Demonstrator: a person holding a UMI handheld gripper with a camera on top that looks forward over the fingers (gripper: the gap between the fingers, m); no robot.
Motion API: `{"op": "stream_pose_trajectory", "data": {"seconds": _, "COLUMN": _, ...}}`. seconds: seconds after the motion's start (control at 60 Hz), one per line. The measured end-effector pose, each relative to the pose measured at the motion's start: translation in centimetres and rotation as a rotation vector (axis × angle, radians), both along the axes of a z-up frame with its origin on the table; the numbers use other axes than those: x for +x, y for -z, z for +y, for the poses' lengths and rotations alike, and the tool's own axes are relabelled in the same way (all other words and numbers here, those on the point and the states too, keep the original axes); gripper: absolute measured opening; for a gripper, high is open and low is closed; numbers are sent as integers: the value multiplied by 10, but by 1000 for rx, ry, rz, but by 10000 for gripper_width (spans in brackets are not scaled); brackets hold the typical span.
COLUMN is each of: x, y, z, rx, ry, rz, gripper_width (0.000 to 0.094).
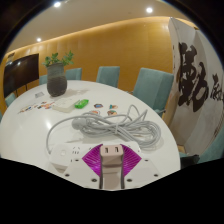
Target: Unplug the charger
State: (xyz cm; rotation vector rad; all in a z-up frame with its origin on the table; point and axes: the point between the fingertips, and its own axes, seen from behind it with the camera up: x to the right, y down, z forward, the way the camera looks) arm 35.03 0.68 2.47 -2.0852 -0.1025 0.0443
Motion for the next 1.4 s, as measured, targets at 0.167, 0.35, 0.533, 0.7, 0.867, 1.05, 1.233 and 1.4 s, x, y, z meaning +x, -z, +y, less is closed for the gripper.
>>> {"op": "stream_pose_trajectory", "data": {"seconds": 0.167, "x": -1, "y": -18, "z": 2, "rx": -16, "ry": -4, "rz": 30, "gripper_width": 169}}
{"op": "stream_pose_trajectory", "data": {"seconds": 0.35, "x": 9, "y": -255, "z": 23, "rx": 425, "ry": -45, "rz": 87, "gripper_width": 165}}
{"op": "stream_pose_trajectory", "data": {"seconds": 0.533, "x": 96, "y": -232, "z": 46, "rx": 291, "ry": 43, "rz": 90, "gripper_width": 189}}
{"op": "stream_pose_trajectory", "data": {"seconds": 0.7, "x": 140, "y": -67, "z": 25, "rx": -80, "ry": 66, "rz": 38, "gripper_width": 252}}
{"op": "stream_pose_trajectory", "data": {"seconds": 0.867, "x": 142, "y": 20, "z": 4, "rx": -234, "ry": 32, "rz": 19, "gripper_width": 319}}
{"op": "stream_pose_trajectory", "data": {"seconds": 1.05, "x": 141, "y": 14, "z": 13, "rx": -160, "ry": 60, "rz": 16, "gripper_width": 757}}
{"op": "stream_pose_trajectory", "data": {"seconds": 1.233, "x": 144, "y": -29, "z": -9, "rx": -87, "ry": 96, "rz": -42, "gripper_width": 873}}
{"op": "stream_pose_trajectory", "data": {"seconds": 1.4, "x": 134, "y": -83, "z": -68, "rx": -42, "ry": 123, "rz": -73, "gripper_width": 873}}
